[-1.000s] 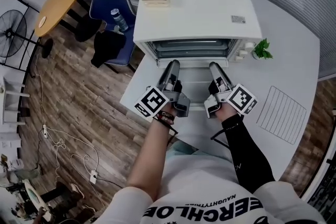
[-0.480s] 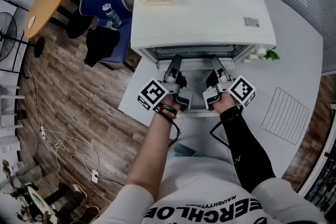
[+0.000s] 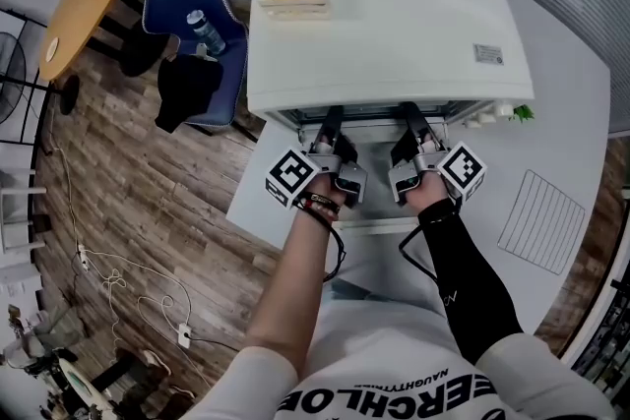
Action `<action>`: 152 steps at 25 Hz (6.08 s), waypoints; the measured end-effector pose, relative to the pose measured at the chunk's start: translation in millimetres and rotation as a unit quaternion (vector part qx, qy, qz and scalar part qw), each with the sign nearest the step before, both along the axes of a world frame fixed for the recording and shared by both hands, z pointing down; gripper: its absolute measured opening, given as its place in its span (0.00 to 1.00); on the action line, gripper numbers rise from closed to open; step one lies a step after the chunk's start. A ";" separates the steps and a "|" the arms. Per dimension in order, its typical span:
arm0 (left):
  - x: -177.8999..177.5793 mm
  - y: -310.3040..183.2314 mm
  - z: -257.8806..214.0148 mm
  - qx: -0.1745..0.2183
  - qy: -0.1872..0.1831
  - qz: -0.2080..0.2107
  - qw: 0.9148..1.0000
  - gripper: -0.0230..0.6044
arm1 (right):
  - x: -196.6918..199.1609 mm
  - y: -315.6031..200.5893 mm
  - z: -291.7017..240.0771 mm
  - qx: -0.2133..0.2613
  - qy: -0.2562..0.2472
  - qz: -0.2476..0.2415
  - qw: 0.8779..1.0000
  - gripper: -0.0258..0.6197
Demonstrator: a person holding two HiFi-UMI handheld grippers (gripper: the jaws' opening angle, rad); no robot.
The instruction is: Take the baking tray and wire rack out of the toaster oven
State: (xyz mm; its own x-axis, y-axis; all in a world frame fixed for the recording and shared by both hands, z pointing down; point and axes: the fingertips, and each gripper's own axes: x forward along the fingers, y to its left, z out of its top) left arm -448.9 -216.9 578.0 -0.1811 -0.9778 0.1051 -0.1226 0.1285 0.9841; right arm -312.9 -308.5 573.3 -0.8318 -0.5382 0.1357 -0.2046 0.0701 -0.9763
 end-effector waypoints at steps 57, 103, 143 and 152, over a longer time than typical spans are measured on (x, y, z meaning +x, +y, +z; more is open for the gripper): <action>25.4 46.9 18.7 0.013 0.071 -0.035 0.997 0.22 | 27.9 41.0 12.2 -0.064 -0.058 -0.012 0.996 0.13; 71.8 100.2 -0.3 0.038 0.010 0.012 0.999 0.22 | 66.0 93.1 1.8 -0.059 -0.069 -0.052 0.994 0.14; 161.8 193.1 -52.5 0.056 -0.043 0.070 0.995 0.26 | 147.9 184.2 -53.7 0.008 -0.104 -0.098 0.990 0.14; 191.7 212.6 -89.3 0.073 -0.064 0.147 0.984 0.26 | 185.0 217.1 -82.6 0.033 -0.123 -0.045 0.991 0.14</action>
